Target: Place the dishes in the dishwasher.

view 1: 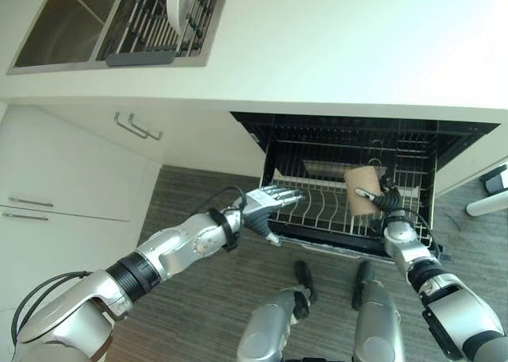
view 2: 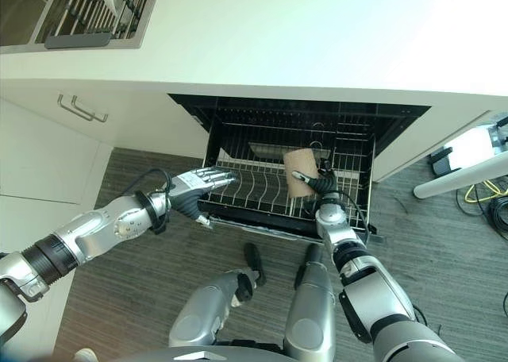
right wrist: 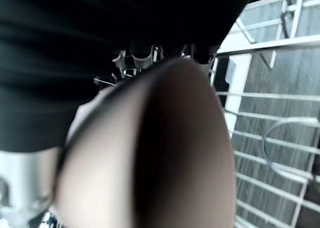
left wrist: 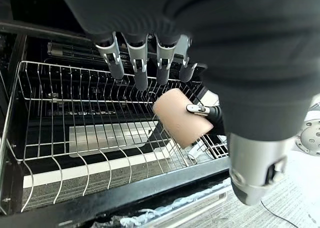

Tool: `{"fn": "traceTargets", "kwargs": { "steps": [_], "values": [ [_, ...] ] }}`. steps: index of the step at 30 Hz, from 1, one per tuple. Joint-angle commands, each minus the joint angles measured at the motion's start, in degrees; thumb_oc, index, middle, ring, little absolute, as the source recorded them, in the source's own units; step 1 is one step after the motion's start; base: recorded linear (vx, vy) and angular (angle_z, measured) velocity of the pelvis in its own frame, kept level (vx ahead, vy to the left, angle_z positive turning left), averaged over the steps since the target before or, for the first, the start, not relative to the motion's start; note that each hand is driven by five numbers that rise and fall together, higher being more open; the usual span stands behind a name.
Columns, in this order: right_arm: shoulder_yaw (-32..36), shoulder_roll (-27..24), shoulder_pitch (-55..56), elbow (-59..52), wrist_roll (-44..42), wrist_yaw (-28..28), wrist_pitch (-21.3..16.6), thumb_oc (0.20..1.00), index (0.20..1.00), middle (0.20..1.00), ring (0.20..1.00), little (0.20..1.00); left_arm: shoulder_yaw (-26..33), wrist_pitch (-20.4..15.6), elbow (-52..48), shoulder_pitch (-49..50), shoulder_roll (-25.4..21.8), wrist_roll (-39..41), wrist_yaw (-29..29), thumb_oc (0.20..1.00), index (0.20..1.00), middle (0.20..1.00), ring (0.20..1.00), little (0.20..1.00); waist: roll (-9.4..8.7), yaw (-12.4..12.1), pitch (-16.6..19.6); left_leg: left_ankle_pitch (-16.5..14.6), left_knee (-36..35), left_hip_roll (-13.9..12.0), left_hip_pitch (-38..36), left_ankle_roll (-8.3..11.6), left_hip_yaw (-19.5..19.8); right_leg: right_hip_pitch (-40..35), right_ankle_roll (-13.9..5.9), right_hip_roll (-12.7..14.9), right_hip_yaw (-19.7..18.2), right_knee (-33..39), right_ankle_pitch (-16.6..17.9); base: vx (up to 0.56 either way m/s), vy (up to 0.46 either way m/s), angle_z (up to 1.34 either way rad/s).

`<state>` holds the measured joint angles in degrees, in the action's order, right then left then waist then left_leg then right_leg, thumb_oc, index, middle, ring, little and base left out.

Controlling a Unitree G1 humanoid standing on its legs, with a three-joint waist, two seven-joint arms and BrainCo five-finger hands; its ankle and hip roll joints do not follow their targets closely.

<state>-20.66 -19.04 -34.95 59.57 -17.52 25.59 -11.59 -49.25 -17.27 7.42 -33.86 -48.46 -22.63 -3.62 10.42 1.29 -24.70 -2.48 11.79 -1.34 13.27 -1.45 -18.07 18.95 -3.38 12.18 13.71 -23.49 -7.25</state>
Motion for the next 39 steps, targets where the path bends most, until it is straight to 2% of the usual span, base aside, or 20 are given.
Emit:
{"fn": "traceTargets", "kwargs": {
  "steps": [1,6,10,16,18,21,23,24,28,32,35,39],
  "values": [
    [2.15,-2.08,3.26,4.57,3.8,13.1,3.75,1.0,1.0,1.0,1.0,1.0,1.78,-0.49,-3.07,-0.23,-0.68,1.83,-2.7,1.0,1.0,1.0,1.0,1.0,-1.28,0.3,-1.5,-5.48,5.4,-0.61,0.81,2.7,3.3,-3.8,-5.28,1.12,-1.56,6.3,3.68,0.0,0.0,0.0],
    [4.0,-3.0,3.9,3.76,9.07,25.3,7.39,1.0,1.0,1.0,1.0,1.0,2.32,-0.35,-3.61,2.23,-0.17,0.58,-4.11,1.0,1.0,1.0,1.0,1.0,-0.77,0.77,-1.63,-5.74,5.4,-0.43,0.56,2.36,3.18,-3.86,-5.33,0.96,-2.2,6.3,3.6,0.01,0.013,-0.02],
    [4.33,-3.27,4.15,2.84,10.33,29.55,9.04,1.0,1.0,1.0,1.0,1.0,2.56,-1.17,-3.4,4.02,0.1,-0.44,-5.38,1.0,1.0,1.0,1.0,1.0,-0.38,0.71,-1.52,-6.0,5.4,-0.08,0.55,2.12,3.42,-3.88,-5.35,0.91,-2.54,6.3,3.39,0.01,0.008,-0.01],
    [4.26,-3.12,4.49,2.68,10.66,30.19,8.38,1.0,1.0,1.0,1.0,1.0,2.58,-1.61,-3.77,4.89,-0.27,-0.55,-5.96,1.0,1.0,1.0,1.0,1.0,-0.1,0.5,-1.47,-6.04,5.4,0.01,0.57,1.96,3.39,-4.01,-5.36,1.08,-2.49,6.3,3.28,0.01,0.008,-0.01],
    [4.02,-2.89,4.33,2.84,10.21,29.67,7.67,1.0,1.0,1.0,1.0,1.0,2.24,-1.66,-3.52,4.7,-0.29,-0.49,-6.3,1.0,1.0,1.0,1.0,1.0,-0.15,0.4,-1.45,-6.06,5.4,0.04,0.64,1.94,3.47,-4.03,-5.33,1.05,-2.4,6.3,3.22,0.0,0.0,0.0],
    [3.93,-2.27,4.43,2.76,6.84,28.48,3.87,1.0,1.0,1.0,1.0,1.0,2.07,-1.41,-3.33,4.62,-0.05,-0.43,-6.39,1.0,1.0,1.0,1.0,1.0,-0.25,0.21,-1.44,-6.02,5.4,0.04,0.65,1.83,3.62,-4.15,-5.26,1.04,-2.37,6.3,3.22,0.0,0.0,0.0],
    [4.59,-1.72,5.02,1.91,2.63,25.87,-1.71,1.0,1.0,1.0,1.0,1.0,2.32,-0.68,-4.07,5.35,0.16,-0.54,-6.14,1.0,1.0,1.0,1.0,1.0,-0.28,0.21,-1.45,-6.0,5.4,0.04,0.53,1.8,3.87,-4.36,-5.22,0.97,-2.49,6.3,3.16,0.04,0.006,-0.01],
    [4.9,-1.07,5.55,0.61,-0.47,22.92,-6.47,1.0,1.0,1.0,1.0,1.0,2.61,0.02,-4.6,6.1,0.52,-0.66,-5.96,1.0,1.0,1.0,1.0,1.0,-0.4,0.25,-1.27,-6.05,5.4,-0.01,0.38,1.84,4.04,-4.54,-5.21,0.9,-2.59,6.3,3.11,0.0,0.0,0.0],
    [3.99,0.58,9.04,-10.04,-7.52,16.35,-14.06,1.0,1.0,1.0,1.0,1.0,4.9,0.72,-5.11,9.05,-0.33,-1.16,-5.77,1.0,1.0,1.0,1.0,1.0,-1.72,0.49,0.08,-5.95,5.4,-1.15,0.77,2.4,3.75,-4.39,-5.3,0.83,-2.23,6.3,3.16,0.01,-0.017,-0.01],
    [3.1,0.74,15.53,-24.38,-8.66,13.04,-16.85,1.0,1.0,1.0,1.0,1.0,8.65,0.94,-3.78,13.89,-0.71,-1.96,-8.38,1.0,1.0,1.0,1.0,1.0,-3.98,1.03,2.61,-6.69,5.4,-2.53,-0.39,2.68,3.02,-5.96,-5.71,0.92,-0.86,6.3,2.51,0.02,-0.05,-0.06],
    [3.71,0.33,21.5,-33.86,-8.2,10.61,-16.06,1.0,1.0,1.0,1.0,1.0,12.85,0.53,-2.2,19.3,0.91,-2.14,-11.48,1.0,1.0,1.0,1.0,1.0,-5.31,1.68,5.9,-7.07,5.4,-3.53,-2.28,2.84,2.04,-8.13,-5.91,1.14,0.08,6.3,1.88,0.09,-0.021,-0.19],
    [5.7,0.16,27.22,-41.33,-9.02,6.39,-15.26,1.0,1.0,1.0,1.0,1.0,19.1,-3.51,2.08,24.93,4.15,-0.86,-16.63,1.0,1.0,1.0,1.0,1.0,-6.71,2.35,10.09,-7.62,5.4,-4.4,-4.73,3.06,1.13,-10.68,-5.8,1.25,0.67,6.3,1.0,0.08,0.005,-0.06]
  ]
}}
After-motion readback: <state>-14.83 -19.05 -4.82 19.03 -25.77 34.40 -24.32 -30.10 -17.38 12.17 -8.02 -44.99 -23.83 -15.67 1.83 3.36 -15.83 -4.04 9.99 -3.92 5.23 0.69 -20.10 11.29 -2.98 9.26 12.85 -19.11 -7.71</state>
